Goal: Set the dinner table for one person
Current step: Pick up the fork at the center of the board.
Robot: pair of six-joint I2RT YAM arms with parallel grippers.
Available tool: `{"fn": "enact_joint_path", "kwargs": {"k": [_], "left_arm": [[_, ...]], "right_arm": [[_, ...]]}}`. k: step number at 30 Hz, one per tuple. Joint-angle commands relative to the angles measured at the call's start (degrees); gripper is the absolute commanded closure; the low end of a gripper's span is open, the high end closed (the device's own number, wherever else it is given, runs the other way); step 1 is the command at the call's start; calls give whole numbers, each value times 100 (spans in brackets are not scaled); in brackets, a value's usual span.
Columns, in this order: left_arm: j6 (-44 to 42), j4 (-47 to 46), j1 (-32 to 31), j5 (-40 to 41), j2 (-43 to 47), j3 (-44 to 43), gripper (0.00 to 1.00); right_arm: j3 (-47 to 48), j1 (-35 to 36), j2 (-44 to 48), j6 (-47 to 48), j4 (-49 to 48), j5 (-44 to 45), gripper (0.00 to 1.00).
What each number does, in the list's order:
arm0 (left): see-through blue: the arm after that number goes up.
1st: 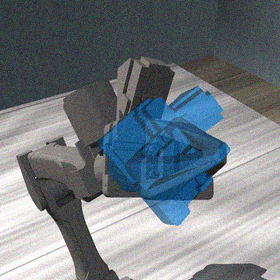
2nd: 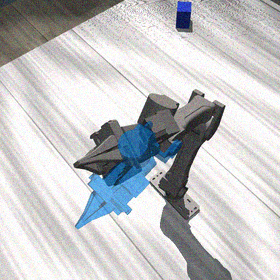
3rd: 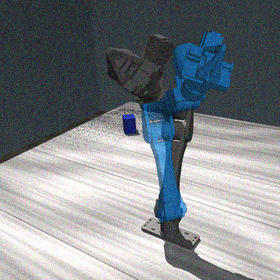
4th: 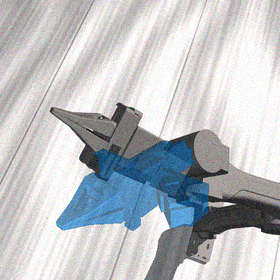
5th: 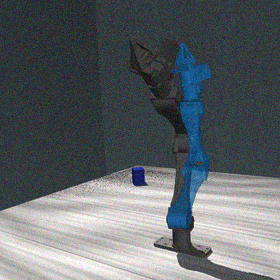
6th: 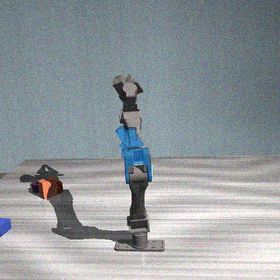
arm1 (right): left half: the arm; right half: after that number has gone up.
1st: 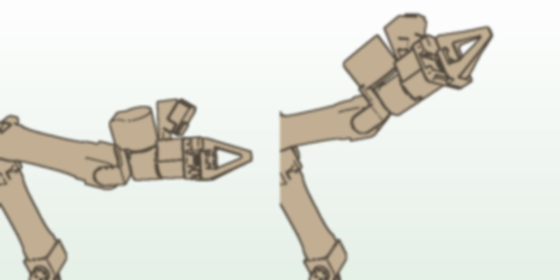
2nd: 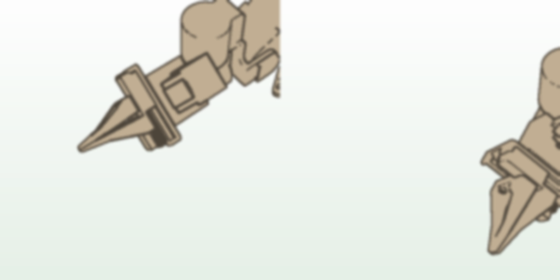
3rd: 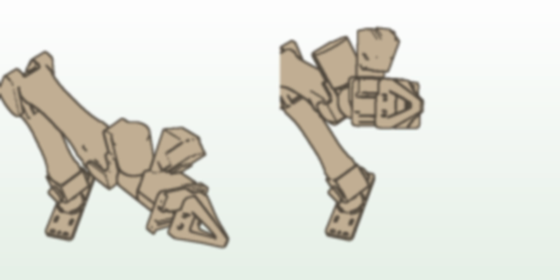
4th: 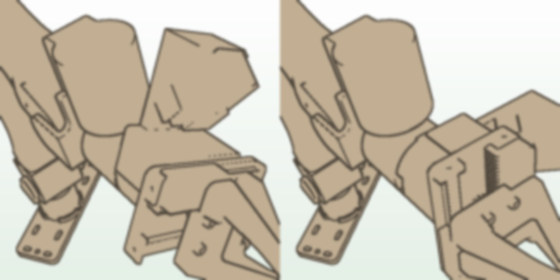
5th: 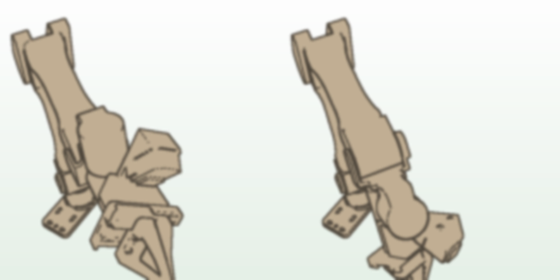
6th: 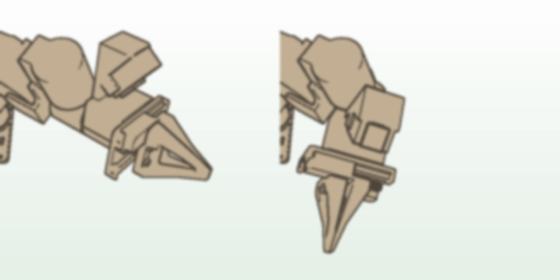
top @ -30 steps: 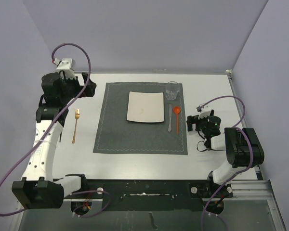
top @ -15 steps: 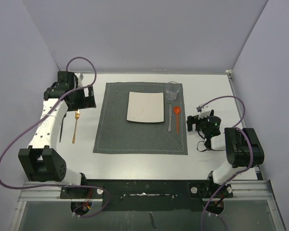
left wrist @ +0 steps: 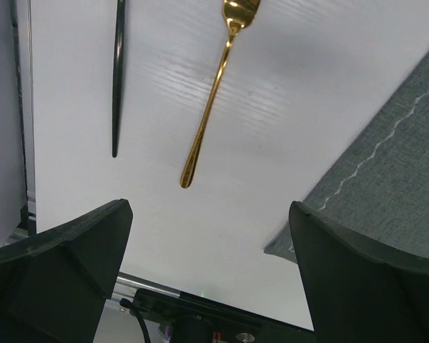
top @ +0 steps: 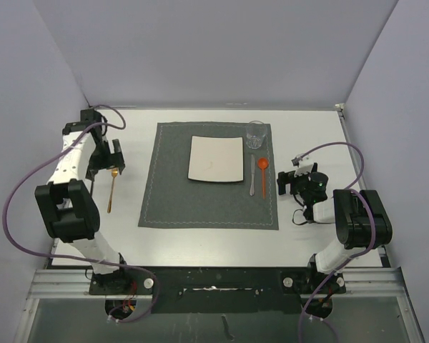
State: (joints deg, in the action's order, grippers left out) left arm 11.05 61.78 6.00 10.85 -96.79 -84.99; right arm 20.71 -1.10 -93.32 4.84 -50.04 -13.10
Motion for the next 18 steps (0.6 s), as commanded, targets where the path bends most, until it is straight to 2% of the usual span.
{"fn": "enact_joint_path", "kwargs": {"k": [1, 6, 11, 18], "left_arm": [[-298, 316, 464, -706, -651, -798, 8], [-516, 560, 551, -1033, -1300, -1267, 11], [-677, 512, 543, -1583, -1548, -1225, 16], [-727, 458, 592, -1529, -2004, -1168, 21]], "right_arm": [[148, -35, 23, -16, -287, -34, 2], [143, -34, 24, -16, -287, -34, 2], [144, -26, 20, -23, -287, -34, 2], [144, -35, 24, -19, -287, -34, 2]]}}
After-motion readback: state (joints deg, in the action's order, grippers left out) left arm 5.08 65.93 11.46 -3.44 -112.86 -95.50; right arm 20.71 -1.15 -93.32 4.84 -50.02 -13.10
